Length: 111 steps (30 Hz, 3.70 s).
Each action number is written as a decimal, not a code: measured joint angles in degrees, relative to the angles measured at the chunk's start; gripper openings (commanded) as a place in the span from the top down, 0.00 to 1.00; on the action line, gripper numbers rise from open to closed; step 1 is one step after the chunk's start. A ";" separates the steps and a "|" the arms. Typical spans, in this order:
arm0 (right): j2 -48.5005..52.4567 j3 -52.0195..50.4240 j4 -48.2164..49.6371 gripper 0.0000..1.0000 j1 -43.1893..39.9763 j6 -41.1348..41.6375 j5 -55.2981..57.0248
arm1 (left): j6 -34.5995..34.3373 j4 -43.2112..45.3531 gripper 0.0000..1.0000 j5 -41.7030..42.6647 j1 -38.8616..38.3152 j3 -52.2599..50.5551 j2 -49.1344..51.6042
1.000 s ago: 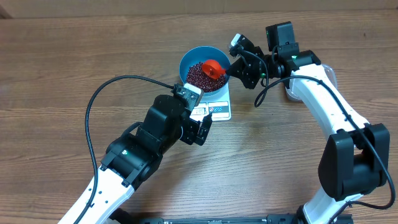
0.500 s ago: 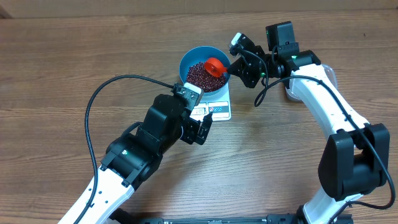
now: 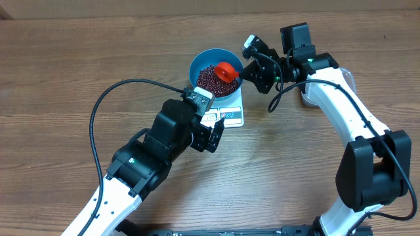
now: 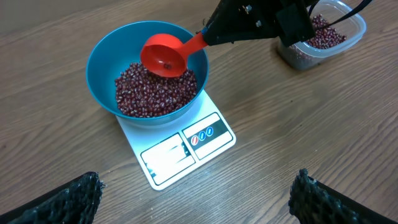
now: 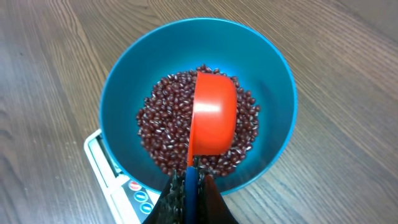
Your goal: Scoop item into bowl and weigh 150g on scale
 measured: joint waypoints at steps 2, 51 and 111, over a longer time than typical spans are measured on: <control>0.00 0.00 -0.07 0.96 0.00 2.45 -0.76 | -0.02 0.00 0.00 0.00 0.00 0.00 0.00; -14.47 0.11 -12.90 0.96 -27.02 22.10 -5.99 | 0.00 -0.11 0.00 0.00 0.00 0.00 0.00; -13.64 0.13 -19.43 0.96 -21.16 35.65 29.70 | 0.00 -0.22 0.01 0.00 0.00 0.00 0.00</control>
